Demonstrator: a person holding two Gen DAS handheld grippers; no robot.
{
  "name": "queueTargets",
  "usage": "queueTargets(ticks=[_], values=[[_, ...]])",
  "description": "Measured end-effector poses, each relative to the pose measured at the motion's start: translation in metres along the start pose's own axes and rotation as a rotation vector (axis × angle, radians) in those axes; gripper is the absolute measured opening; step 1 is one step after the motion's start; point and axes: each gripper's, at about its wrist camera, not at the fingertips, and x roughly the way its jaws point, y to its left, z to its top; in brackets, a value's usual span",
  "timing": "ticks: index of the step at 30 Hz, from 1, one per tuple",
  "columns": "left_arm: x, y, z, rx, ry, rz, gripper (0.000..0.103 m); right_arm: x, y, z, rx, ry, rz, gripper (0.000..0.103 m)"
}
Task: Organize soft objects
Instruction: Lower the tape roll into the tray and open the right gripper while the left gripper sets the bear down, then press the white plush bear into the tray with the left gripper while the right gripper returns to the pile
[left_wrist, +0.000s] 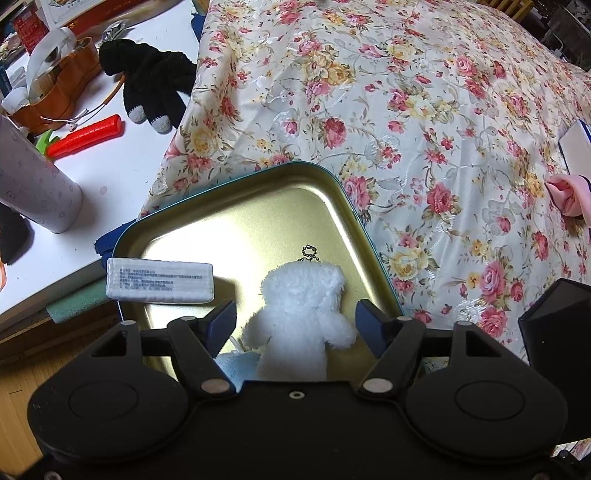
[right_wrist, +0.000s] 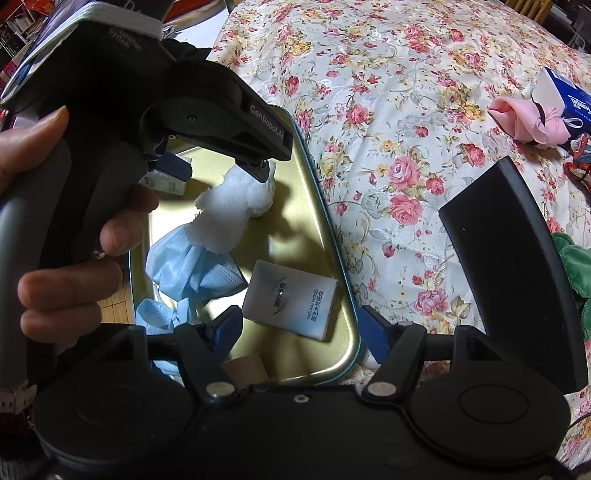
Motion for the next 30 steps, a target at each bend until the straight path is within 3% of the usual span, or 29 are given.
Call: queueTargets(ticks=[30], values=[[0.008,0.005,-0.005,-0.008,0.047,-0.002,0.071,-0.027,-0.013,-0.015,0.067,0.004,-0.070,0.070]])
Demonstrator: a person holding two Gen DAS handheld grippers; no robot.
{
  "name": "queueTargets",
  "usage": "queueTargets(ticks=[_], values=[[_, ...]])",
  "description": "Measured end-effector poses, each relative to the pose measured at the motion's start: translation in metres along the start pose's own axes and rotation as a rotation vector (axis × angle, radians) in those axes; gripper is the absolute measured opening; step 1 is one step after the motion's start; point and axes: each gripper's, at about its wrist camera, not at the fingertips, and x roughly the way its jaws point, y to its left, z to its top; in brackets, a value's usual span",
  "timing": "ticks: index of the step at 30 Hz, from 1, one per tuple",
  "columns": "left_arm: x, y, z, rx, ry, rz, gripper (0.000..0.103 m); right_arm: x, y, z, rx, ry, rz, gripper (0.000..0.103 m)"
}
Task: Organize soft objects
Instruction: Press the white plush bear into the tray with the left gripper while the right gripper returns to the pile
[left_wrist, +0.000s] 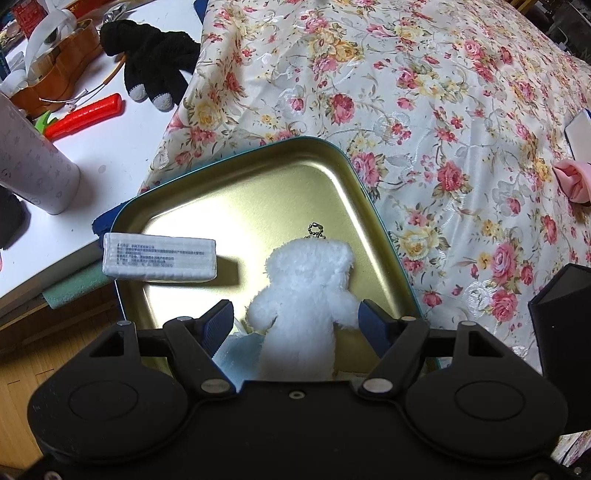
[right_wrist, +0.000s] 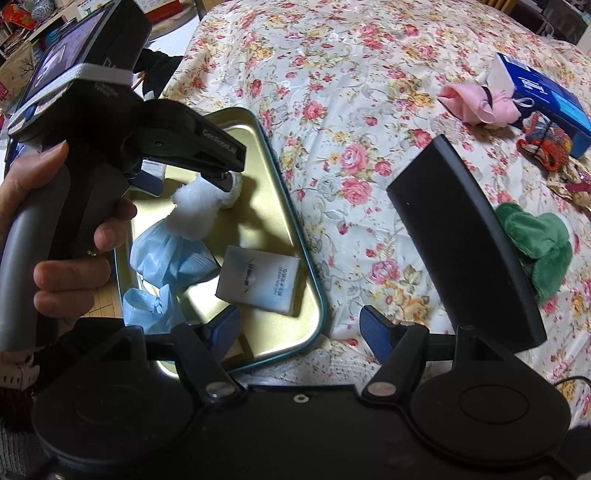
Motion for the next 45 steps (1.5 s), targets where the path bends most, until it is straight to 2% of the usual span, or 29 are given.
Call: queueTargets(ticks=[4,18,32,45], values=[[0.000,0.002,-0.001,-0.002,0.000,0.001,0.076,-0.008,-0.004,-0.003,0.011,-0.008,-0.016,0.070],[-0.004,0.006,-0.010,0.016,-0.020,-0.006,0.076,-0.052,-0.044,-0.010,0.109,-0.104,-0.059,0.070],[-0.002,0.006,-0.018,0.049,-0.030,0.035,0.076,-0.096,-0.132,-0.023,0.303,-0.198,-0.144,0.072],[-0.007,-0.010,-0.025,0.133,-0.093,0.073,0.077,-0.116,-0.229,-0.039,0.478,-0.256,-0.225,0.073]])
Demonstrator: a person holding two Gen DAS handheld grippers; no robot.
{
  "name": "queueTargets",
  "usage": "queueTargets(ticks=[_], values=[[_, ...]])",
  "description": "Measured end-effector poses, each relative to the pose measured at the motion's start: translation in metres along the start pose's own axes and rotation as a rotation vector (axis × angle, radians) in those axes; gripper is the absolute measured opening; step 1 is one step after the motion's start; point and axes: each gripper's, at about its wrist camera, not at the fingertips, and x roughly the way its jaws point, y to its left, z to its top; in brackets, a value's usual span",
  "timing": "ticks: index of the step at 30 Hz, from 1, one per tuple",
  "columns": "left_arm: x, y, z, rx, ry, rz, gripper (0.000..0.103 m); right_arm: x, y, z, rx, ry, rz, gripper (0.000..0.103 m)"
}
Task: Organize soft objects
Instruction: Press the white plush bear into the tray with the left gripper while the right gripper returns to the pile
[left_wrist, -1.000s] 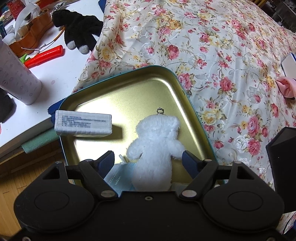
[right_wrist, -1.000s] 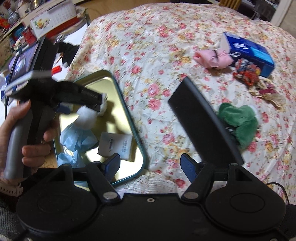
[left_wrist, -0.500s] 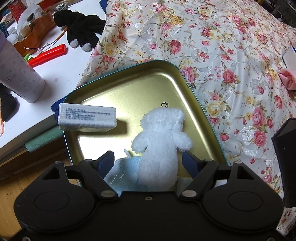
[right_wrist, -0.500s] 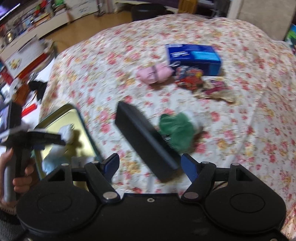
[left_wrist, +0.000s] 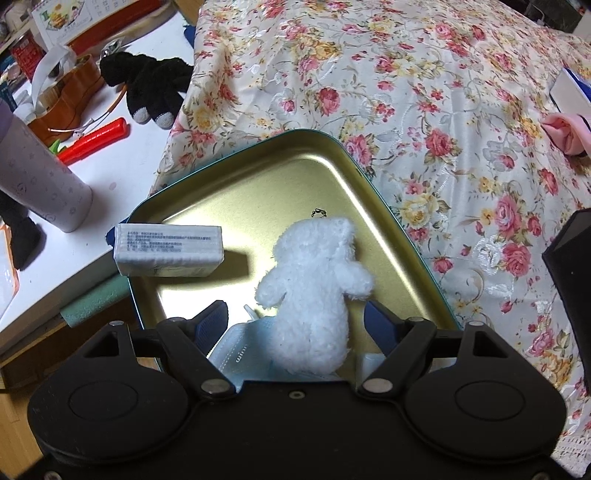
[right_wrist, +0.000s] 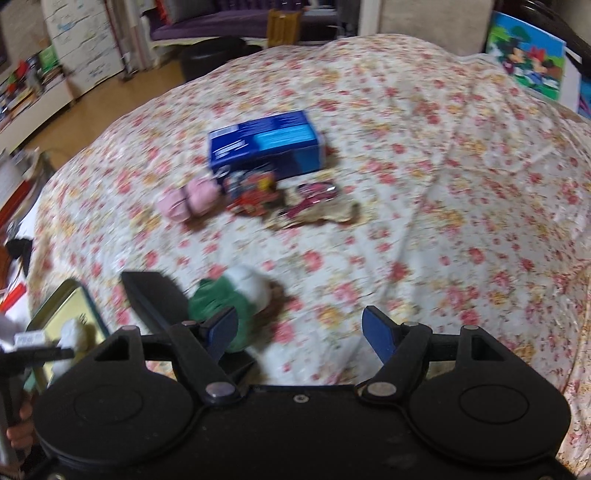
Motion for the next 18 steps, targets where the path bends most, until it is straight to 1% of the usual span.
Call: queueTargets(ticks=[6,10,15,18], values=[[0.002,-0.011,-0.004,0.043,0.012,0.029,0.077,0.021,-0.032,0.013,0.065,0.020,-0.040,0.073],[0.003,-0.013,-0.005,0.037,0.026,0.017,0.077,0.042,-0.046,0.018,0.100,0.058,-0.064,0.074],[0.008,-0.016,-0.004,0.035,0.044,0.010,0.077,0.069,-0.055,0.023,0.128,0.102,-0.094,0.074],[0.010,-0.018,-0.004,0.028,0.057,-0.007,0.077,0.082,-0.058,0.026,0.145,0.121,-0.102,0.074]])
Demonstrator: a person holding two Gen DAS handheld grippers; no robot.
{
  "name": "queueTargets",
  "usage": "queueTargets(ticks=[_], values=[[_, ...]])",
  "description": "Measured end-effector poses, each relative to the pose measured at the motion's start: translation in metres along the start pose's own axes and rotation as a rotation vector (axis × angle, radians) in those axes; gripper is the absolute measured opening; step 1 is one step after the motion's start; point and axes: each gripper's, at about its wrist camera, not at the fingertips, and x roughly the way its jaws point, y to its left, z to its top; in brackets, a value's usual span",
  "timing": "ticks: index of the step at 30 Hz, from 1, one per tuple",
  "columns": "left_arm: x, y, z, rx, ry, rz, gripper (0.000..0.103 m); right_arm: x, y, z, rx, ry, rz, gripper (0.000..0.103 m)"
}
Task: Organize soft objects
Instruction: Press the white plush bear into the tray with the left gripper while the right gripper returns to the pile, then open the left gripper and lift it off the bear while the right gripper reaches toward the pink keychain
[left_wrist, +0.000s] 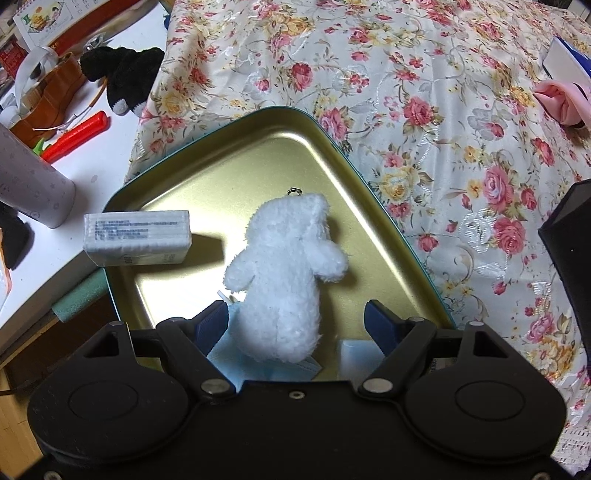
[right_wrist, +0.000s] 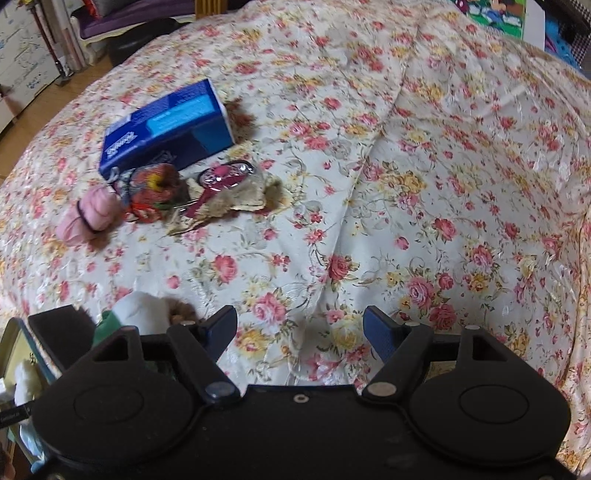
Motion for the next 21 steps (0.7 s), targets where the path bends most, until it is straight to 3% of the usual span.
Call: queueTargets(ticks=[12,21], values=[[0.014,0.000,0.006,-0.045,0.042,-0.019,0.077,0.031,-0.008,0.047,0.094,0.007,-0.028,0.075],[0.024,-0.007,0.012,-0.060,0.055,-0.017,0.077,0.058,0.015,0.080,0.088,0.014,-0.011,0.076]])
